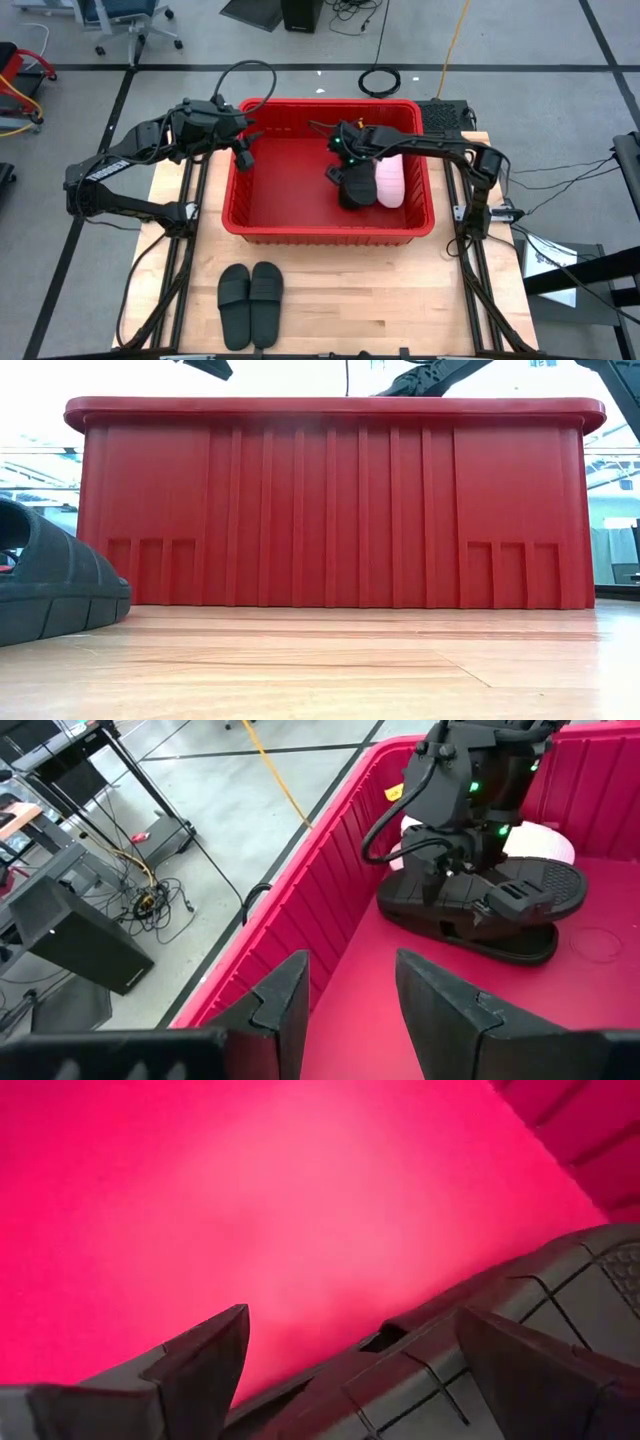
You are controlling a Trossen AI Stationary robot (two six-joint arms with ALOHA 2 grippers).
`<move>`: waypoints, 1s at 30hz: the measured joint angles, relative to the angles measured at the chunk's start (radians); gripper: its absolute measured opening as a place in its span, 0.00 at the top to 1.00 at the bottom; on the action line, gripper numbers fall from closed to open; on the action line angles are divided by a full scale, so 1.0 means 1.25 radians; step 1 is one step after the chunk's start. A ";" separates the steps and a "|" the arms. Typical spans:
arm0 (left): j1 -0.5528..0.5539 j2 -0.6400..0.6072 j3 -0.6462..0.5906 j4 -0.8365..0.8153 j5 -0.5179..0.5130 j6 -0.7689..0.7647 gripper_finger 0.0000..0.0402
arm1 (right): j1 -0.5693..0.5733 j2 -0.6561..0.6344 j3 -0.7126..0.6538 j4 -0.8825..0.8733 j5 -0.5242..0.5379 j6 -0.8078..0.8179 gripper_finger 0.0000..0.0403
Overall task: Pick and place slides into bin
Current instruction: Adjust the stacked black slides in the red bin, then put the black slide into the red bin
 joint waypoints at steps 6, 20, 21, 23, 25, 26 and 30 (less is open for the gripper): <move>0.000 0.000 0.000 0.003 -0.014 0.001 0.63 | 0.001 -0.050 -0.003 0.069 -0.015 0.012 0.14; -0.002 -0.088 0.000 0.052 0.099 0.023 0.63 | 0.037 -0.203 -0.002 0.460 -0.021 0.248 0.14; -0.002 -0.099 0.000 0.052 0.115 0.022 0.63 | 0.045 -0.206 -0.002 0.493 -0.021 0.270 0.14; -0.002 -0.121 0.000 0.051 0.147 0.016 0.63 | 0.057 -0.214 -0.002 0.555 -0.021 0.312 0.14; -0.002 -0.143 0.000 0.050 0.191 -0.004 0.63 | 0.073 -0.216 -0.001 0.624 -0.021 0.348 0.14; -0.002 -0.155 0.001 0.051 0.214 -0.022 0.63 | 0.081 -0.215 -0.001 0.650 -0.021 0.362 0.14; -0.009 -0.194 0.001 0.056 0.281 -0.126 0.63 | 0.118 -0.213 -0.001 0.756 -0.021 0.419 0.14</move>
